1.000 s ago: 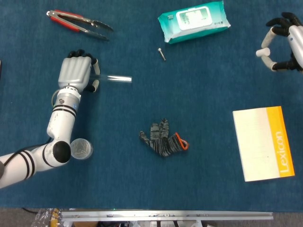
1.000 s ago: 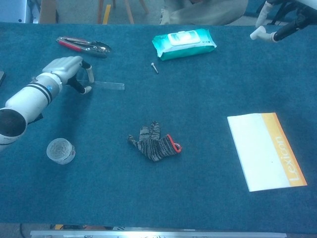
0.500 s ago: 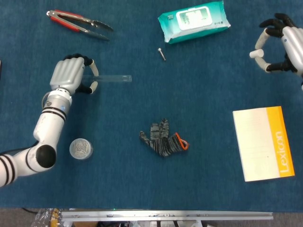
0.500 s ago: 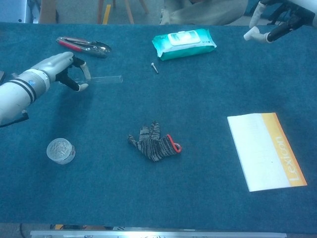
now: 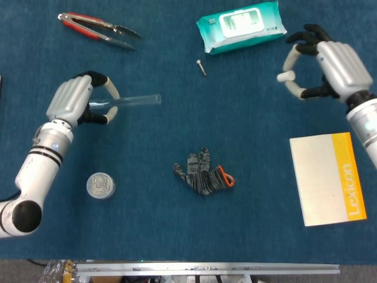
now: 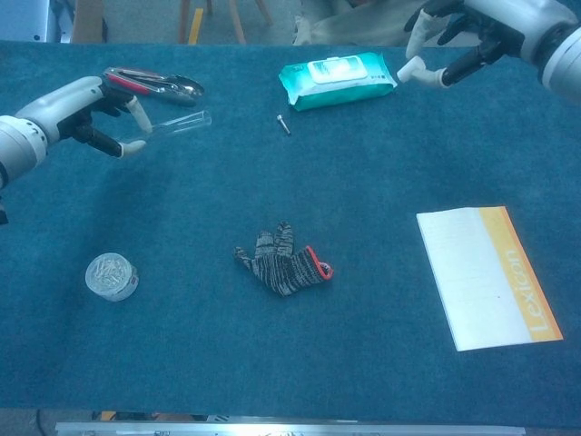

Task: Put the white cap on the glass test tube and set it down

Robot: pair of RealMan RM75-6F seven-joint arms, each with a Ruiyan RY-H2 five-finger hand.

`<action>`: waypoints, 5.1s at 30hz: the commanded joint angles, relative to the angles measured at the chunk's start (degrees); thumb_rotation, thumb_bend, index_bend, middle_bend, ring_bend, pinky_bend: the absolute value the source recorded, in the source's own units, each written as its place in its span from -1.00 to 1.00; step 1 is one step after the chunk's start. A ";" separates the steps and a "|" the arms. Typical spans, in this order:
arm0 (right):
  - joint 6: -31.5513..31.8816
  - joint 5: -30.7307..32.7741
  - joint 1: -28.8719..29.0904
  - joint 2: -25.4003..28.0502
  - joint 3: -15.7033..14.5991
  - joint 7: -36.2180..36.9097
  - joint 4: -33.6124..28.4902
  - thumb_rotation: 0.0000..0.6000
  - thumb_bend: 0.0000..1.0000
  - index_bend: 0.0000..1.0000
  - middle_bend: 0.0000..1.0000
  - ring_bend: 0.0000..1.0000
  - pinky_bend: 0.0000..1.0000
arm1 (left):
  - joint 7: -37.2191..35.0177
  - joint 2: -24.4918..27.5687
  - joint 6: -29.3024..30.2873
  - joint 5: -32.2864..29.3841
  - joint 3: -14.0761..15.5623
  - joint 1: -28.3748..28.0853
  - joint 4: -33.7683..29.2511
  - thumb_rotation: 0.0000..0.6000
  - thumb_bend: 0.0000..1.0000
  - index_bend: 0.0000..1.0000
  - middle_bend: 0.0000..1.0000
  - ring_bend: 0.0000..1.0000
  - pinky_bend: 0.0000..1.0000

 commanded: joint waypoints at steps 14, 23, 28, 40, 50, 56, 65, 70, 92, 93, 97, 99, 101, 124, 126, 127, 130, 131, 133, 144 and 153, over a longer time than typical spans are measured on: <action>1.52 -1.00 3.09 -6.06 2.26 0.45 -2.42 1.00 -0.37 0.17 -0.49 -0.86 -0.53 | -4.36 1.56 -0.91 -0.90 0.90 -0.08 -4.41 1.00 -0.32 0.10 -0.35 -0.67 -0.75; 2.07 -0.51 4.77 -9.40 2.80 0.11 -2.95 1.00 -0.37 0.17 -0.49 -0.86 -0.53 | -5.58 2.35 -0.44 -2.17 0.55 -0.72 -6.58 1.00 -0.32 0.10 -0.35 -0.67 -0.75; 2.16 0.16 5.73 -11.11 2.65 -0.70 -2.72 1.00 -0.37 0.17 -0.49 -0.86 -0.53 | -7.20 3.22 -0.59 -2.34 0.40 -0.53 -7.85 1.00 -0.32 0.10 -0.35 -0.67 -0.74; 2.66 1.18 7.28 -14.13 3.16 -1.16 -2.15 1.00 -0.37 0.17 -0.49 -0.86 -0.53 | -8.27 3.35 0.02 -2.48 0.80 -0.88 -9.06 1.00 -0.32 0.10 -0.35 -0.67 -0.74; 2.84 1.62 8.04 -16.45 3.26 -0.89 -0.99 1.00 -0.37 0.17 -0.49 -0.86 -0.53 | -7.52 2.37 0.66 -3.63 1.29 -1.86 -9.42 1.00 -0.32 0.10 -0.35 -0.67 -0.75; 2.73 1.91 8.33 -17.46 3.25 -0.74 -0.37 1.00 -0.37 0.17 -0.49 -0.86 -0.53 | -7.00 1.78 1.23 -4.30 1.53 -2.33 -9.64 1.00 -0.32 0.10 -0.35 -0.67 -0.75; 2.35 2.20 8.73 -18.74 3.10 -0.65 0.32 1.00 -0.37 0.17 -0.49 -0.86 -0.53 | -6.14 0.78 2.09 -5.61 1.62 -3.13 -10.11 1.00 -0.32 0.10 -0.35 -0.67 -0.74; 2.18 2.13 8.77 -19.09 2.84 -0.69 0.50 1.00 -0.37 0.17 -0.49 -0.86 -0.53 | -5.67 0.64 2.34 -6.10 1.75 -3.47 -10.29 1.00 -0.32 0.10 -0.35 -0.67 -0.74; 1.46 1.80 8.72 -19.90 2.74 0.04 1.63 1.00 -0.37 0.17 -0.49 -0.86 -0.53 | -4.84 0.13 2.67 -7.15 2.12 -4.35 -10.44 1.00 -0.32 0.10 -0.36 -0.67 -0.75; 1.40 1.82 8.74 -19.96 2.74 0.08 1.68 1.00 -0.37 0.17 -0.49 -0.86 -0.53 | -4.84 0.07 2.72 -7.18 2.13 -4.37 -10.49 1.00 -0.32 0.10 -0.36 -0.67 -0.75; 1.35 1.97 8.77 -20.08 2.80 0.08 1.77 1.00 -0.37 0.17 -0.49 -0.86 -0.53 | -4.74 -0.03 2.72 -7.27 2.21 -4.49 -10.52 1.00 -0.32 0.10 -0.36 -0.67 -0.75; 1.32 1.97 8.78 -20.12 2.79 0.07 1.79 1.00 -0.37 0.17 -0.49 -0.86 -0.53 | -4.71 -0.06 2.80 -7.26 2.27 -4.49 -10.59 1.00 -0.32 0.10 -0.36 -0.67 -0.75; 1.27 2.03 8.80 -20.17 2.77 0.06 1.84 1.00 -0.37 0.17 -0.49 -0.86 -0.53 | -4.78 -0.05 2.76 -7.29 2.27 -4.49 -10.70 1.00 -0.32 0.10 -0.36 -0.67 -0.74; 0.92 2.28 8.90 -20.85 2.95 0.38 2.69 1.00 -0.37 0.17 -0.49 -0.86 -0.53 | -4.48 -0.29 2.80 -7.61 2.68 -4.87 -10.57 1.00 -0.32 0.10 -0.36 -0.67 -0.75; 0.82 2.35 8.91 -20.90 2.96 0.44 2.68 1.00 -0.37 0.17 -0.49 -0.86 -0.53 | -4.41 -0.44 2.83 -7.75 2.69 -4.94 -10.53 1.00 -0.32 0.10 -0.36 -0.67 -0.75; 0.81 2.34 8.91 -20.93 2.96 0.47 2.67 1.00 -0.37 0.17 -0.49 -0.86 -0.53 | -4.39 -0.45 2.83 -7.78 2.70 -4.95 -10.57 1.00 -0.32 0.10 -0.36 -0.67 -0.74; 0.77 2.34 8.89 -20.99 2.91 0.49 2.65 1.00 -0.37 0.17 -0.49 -0.86 -0.53 | -4.30 -0.47 2.86 -7.93 2.65 -5.06 -10.64 1.00 -0.32 0.10 -0.36 -0.67 -0.75; 0.74 2.36 8.90 -21.00 2.90 0.50 2.66 1.00 -0.37 0.17 -0.49 -0.86 -0.53 | -4.28 -0.45 2.82 -8.01 2.63 -5.10 -10.67 1.00 -0.32 0.10 -0.36 -0.67 -0.74; 0.67 2.44 8.91 -21.03 2.87 0.48 2.70 1.00 -0.37 0.17 -0.49 -0.86 -0.53 | -4.24 -0.40 2.82 -8.13 2.61 -5.15 -10.73 1.00 -0.32 0.10 -0.36 -0.67 -0.75; 0.55 2.48 8.92 -21.14 2.88 0.55 2.81 1.00 -0.37 0.17 -0.49 -0.86 -0.53 | -4.36 -0.14 2.62 -8.55 2.53 -5.29 -10.79 1.00 -0.32 0.10 -0.36 -0.67 -0.75; 0.58 2.34 8.77 -20.86 2.86 0.59 2.53 1.00 -0.37 0.17 -0.49 -0.86 -0.53 | -4.38 -0.18 2.78 -8.55 2.59 -5.27 -10.65 1.00 -0.32 0.10 -0.36 -0.67 -0.75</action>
